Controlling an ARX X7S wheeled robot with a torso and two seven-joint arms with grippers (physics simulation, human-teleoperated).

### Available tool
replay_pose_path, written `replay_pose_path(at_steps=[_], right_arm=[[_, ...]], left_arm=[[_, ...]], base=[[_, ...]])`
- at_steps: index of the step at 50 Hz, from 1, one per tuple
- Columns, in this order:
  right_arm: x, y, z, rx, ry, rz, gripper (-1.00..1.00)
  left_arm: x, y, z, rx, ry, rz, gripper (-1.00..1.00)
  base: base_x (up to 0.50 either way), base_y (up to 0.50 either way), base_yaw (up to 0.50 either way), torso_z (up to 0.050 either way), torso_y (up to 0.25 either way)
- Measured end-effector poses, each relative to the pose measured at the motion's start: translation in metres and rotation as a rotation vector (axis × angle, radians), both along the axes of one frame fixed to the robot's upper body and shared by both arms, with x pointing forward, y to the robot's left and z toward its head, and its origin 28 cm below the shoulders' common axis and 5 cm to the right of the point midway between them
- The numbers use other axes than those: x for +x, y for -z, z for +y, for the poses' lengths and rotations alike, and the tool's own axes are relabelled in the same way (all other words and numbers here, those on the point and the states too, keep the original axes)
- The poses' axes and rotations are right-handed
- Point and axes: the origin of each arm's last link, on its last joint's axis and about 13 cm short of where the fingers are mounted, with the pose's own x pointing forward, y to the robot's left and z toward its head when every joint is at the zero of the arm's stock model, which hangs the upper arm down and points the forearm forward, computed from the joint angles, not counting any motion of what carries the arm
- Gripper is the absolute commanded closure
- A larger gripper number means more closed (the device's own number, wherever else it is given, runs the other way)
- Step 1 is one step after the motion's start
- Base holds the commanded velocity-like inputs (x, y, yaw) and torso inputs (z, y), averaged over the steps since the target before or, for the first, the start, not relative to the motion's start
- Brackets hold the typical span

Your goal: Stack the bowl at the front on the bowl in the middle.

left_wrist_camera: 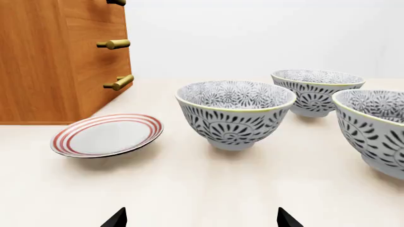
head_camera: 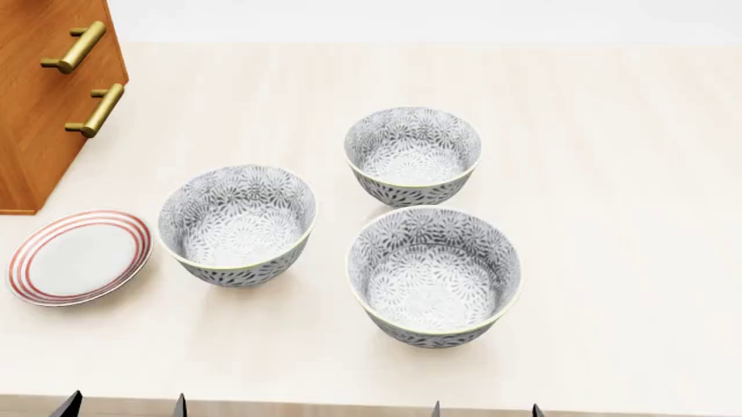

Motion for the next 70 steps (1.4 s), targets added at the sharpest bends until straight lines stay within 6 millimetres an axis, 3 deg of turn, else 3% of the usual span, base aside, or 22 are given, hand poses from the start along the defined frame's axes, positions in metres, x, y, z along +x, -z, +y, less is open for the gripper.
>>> replay_pose_path(at_steps=[21, 27, 32, 40, 48, 57, 70], right_arm=[[0.0, -0.001, 0.0, -0.001, 0.004, 0.006, -1.0], [0.0, -0.011, -0.002, 0.012, 0.004, 0.004, -1.0], [0.009, -0.039, -0.007, 0.016, 0.0, -0.011, -1.0], [0.027, -0.102, -0.016, 0.023, -0.008, -0.059, -1.0], [0.032, -0.15, -0.021, 0.003, -0.017, -0.104, -1.0], [0.032, -0.176, -0.023, -0.023, -0.005, -0.133, -1.0], [0.03, -0.194, -0.022, -0.052, 0.035, -0.169, -1.0]], left_arm=[[-0.001, -0.001, 0.0, -0.001, 0.005, 0.001, -1.0], [0.002, -0.006, 0.001, -0.019, 0.027, 0.04, -1.0], [0.014, -0.033, 0.002, -0.04, 0.04, 0.039, -1.0], [0.034, -0.099, 0.003, -0.083, 0.051, -0.035, -1.0], [0.039, -0.148, 0.001, -0.113, 0.076, -0.093, -1.0], [0.036, -0.173, -0.001, -0.11, 0.092, -0.136, -1.0], [0.033, -0.185, -0.001, -0.099, 0.098, -0.163, -1.0]], base=[[0.0, 0.0, 0.0, 0.0, 0.0], [0.0, 0.0, 0.0, 0.0, 0.0], [0.0, 0.0, 0.0, 0.0, 0.0], [0.0, 0.0, 0.0, 0.0, 0.0], [0.0, 0.0, 0.0, 0.0, 0.0], [0.0, 0.0, 0.0, 0.0, 0.0], [0.0, 0.32, 0.0, 0.0, 0.0]])
